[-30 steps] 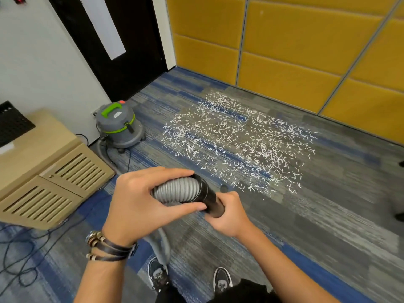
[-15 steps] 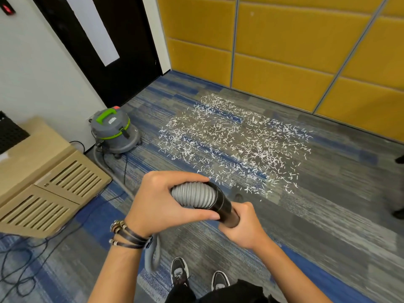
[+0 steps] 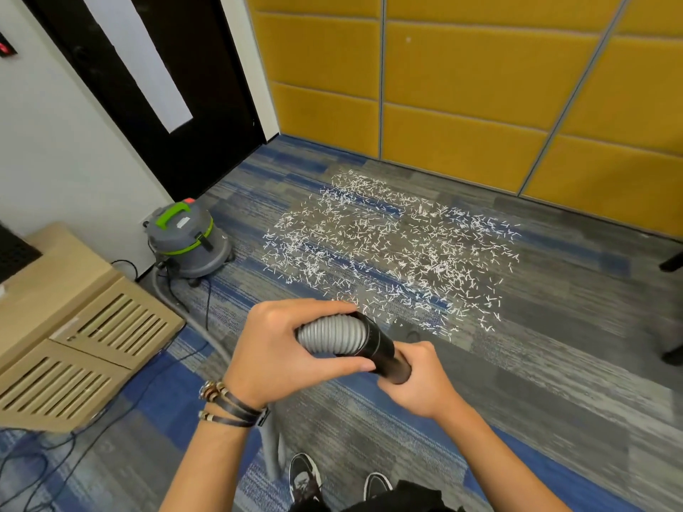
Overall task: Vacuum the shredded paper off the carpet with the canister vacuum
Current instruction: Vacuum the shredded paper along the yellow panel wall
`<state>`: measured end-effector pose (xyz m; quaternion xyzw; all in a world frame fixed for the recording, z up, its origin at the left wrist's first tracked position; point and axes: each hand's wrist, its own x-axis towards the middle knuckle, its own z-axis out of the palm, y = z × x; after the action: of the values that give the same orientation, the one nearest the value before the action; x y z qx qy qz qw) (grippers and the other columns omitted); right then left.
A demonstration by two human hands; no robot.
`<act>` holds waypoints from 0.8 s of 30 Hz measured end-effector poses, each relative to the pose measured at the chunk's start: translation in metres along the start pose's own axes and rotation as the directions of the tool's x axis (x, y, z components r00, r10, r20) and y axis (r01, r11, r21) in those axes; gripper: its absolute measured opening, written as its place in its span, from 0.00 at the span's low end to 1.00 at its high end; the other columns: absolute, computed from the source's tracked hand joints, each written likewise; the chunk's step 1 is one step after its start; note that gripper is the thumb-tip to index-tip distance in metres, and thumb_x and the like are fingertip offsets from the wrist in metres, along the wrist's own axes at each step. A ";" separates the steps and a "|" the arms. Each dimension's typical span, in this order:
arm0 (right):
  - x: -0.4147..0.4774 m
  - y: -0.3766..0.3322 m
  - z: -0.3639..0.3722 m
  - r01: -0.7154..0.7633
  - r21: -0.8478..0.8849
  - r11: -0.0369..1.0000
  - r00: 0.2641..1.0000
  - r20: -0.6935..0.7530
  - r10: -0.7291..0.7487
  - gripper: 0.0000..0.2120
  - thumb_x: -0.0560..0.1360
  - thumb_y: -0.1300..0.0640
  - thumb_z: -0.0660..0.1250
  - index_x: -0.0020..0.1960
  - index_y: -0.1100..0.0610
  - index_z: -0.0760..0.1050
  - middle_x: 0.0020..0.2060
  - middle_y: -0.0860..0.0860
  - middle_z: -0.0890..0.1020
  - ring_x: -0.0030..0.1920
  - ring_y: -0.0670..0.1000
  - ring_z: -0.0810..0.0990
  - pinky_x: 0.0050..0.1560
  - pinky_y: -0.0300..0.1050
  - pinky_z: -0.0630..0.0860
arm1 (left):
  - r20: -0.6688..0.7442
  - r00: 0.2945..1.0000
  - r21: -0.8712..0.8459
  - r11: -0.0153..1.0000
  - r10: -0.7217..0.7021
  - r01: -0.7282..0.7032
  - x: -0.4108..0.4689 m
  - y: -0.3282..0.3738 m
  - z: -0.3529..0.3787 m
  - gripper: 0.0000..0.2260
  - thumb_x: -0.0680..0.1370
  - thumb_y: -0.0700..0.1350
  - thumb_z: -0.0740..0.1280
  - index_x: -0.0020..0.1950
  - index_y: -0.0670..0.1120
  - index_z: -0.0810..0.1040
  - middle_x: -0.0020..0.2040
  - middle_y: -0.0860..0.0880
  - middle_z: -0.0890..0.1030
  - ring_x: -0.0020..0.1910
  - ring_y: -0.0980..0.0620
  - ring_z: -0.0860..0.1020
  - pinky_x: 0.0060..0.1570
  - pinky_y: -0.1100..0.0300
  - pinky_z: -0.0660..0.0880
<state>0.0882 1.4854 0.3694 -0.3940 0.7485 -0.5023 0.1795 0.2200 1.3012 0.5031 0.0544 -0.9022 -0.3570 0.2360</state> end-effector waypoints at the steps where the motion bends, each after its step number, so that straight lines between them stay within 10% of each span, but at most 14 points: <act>1: -0.001 0.001 -0.001 -0.011 0.007 1.000 1.000 0.002 0.011 0.13 0.63 0.60 0.69 0.30 0.51 0.65 0.23 0.44 0.65 0.25 0.46 0.60 0.29 0.40 0.56 | 0.015 1.000 -0.026 1.000 -0.010 0.010 0.001 -0.001 0.003 0.26 0.63 0.63 0.84 0.58 0.54 0.88 0.51 0.60 0.87 0.49 0.62 0.86 0.51 0.60 0.81; 24: -0.014 0.029 -0.013 -0.072 -0.031 0.997 0.996 -0.057 0.070 0.11 0.63 0.58 0.69 0.31 0.48 0.67 0.24 0.43 0.66 0.26 0.43 0.60 0.30 0.38 0.57 | 0.056 0.998 0.063 0.998 -0.018 0.014 0.003 -0.002 0.034 0.26 0.66 0.67 0.82 0.59 0.56 0.88 0.50 0.62 0.87 0.49 0.67 0.83 0.53 0.65 0.80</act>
<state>0.0759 1.5094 0.3470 -0.3559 0.7750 -0.4939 0.1698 0.2012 1.3197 0.4814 0.0589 -0.9188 -0.3318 0.2057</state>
